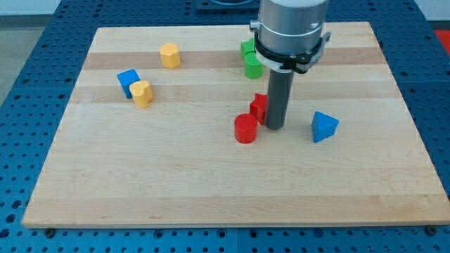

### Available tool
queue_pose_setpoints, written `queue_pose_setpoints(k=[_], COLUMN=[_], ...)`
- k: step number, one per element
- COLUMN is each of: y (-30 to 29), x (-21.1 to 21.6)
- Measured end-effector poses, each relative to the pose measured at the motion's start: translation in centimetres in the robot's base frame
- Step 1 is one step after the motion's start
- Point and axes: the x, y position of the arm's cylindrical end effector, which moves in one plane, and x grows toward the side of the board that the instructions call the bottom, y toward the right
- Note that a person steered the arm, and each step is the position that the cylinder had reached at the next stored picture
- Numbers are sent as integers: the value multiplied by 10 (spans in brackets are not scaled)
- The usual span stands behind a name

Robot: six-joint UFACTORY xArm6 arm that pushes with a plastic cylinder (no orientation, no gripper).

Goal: Slide the red star closer to the green circle

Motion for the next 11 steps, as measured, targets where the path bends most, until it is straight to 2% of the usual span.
queue_pose_setpoints(k=[3, 6, 11], y=[-9, -33, -33], x=[-27, -7, -53])
